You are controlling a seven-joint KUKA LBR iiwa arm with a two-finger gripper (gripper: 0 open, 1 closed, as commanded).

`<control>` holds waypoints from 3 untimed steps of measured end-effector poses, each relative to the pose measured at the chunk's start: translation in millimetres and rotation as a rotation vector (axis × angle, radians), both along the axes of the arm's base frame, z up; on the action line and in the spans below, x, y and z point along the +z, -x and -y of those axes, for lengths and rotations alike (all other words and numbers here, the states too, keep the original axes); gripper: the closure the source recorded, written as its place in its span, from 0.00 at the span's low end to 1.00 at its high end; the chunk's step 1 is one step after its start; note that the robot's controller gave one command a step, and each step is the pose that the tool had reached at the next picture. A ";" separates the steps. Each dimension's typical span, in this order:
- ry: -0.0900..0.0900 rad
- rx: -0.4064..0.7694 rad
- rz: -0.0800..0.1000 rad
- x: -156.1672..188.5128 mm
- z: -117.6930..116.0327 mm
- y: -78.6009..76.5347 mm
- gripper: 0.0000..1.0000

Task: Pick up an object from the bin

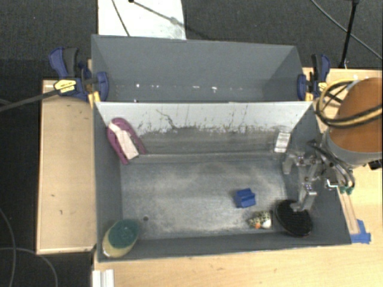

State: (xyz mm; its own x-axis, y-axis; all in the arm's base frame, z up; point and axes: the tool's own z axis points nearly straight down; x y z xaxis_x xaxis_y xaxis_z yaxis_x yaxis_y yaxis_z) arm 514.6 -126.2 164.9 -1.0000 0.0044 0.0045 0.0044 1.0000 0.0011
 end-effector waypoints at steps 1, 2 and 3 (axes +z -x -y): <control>-0.004 0.108 -0.001 -67.0 -88.4 24.0 0.00; 0.001 0.098 0.019 -93.7 -82.8 33.0 0.00; 0.002 0.105 0.018 -91.6 -82.9 32.8 1.00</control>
Offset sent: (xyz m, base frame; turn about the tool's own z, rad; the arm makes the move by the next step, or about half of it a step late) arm -0.0225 0.0830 -0.0639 -0.0997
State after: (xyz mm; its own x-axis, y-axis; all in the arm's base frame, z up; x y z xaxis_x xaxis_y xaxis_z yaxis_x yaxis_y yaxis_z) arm 481.9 -43.3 73.2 -0.9948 -0.1006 -0.0131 -0.1006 0.9949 -0.0014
